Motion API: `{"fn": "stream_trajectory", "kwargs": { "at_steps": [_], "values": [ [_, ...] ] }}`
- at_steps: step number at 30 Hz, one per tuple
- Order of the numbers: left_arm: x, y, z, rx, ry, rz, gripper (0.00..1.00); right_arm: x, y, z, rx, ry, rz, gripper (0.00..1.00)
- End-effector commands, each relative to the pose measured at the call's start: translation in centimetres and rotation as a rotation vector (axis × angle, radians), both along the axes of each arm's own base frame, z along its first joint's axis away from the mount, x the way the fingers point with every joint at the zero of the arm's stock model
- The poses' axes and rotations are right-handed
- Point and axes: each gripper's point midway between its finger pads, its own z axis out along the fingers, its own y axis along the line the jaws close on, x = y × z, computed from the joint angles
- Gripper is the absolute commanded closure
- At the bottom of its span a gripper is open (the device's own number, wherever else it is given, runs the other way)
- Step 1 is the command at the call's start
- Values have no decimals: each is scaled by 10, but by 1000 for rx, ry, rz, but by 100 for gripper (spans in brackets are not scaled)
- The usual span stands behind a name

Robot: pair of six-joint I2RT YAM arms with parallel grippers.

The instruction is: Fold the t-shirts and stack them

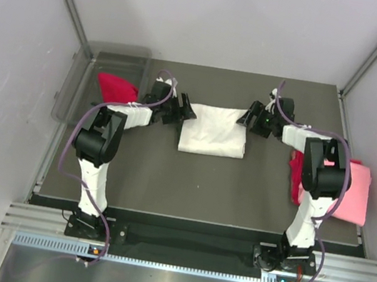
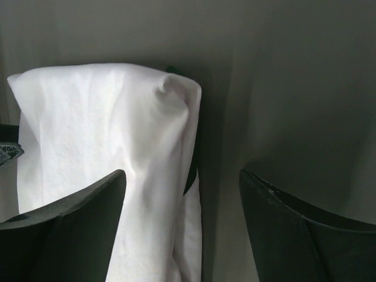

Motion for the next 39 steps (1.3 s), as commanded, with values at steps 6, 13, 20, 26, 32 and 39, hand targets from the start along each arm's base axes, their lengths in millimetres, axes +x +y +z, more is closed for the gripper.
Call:
{"fn": "stream_trajectory", "kwargs": {
  "at_steps": [6, 13, 20, 26, 32, 39],
  "values": [
    [11, -2, -10, 42, 97, -6, 21, 10, 8, -10, -21, 84, 17, 36],
    [7, -7, -27, 31, 116, -47, 26, 5, 25, -20, -16, 118, 69, 42],
    [3, -12, -38, 7, 121, -69, 32, 5, 32, -24, -48, 113, 105, 47],
    [0, -15, -48, -14, 113, -88, 39, 3, 35, -24, -49, 95, 111, 56],
    [-1, -23, -51, -57, 105, -123, 74, 4, 32, -17, -61, 63, 104, 88],
    [-3, -22, -24, -62, -1, -131, 100, 1, 33, -1, -48, -9, 110, 100]
  ]
}}
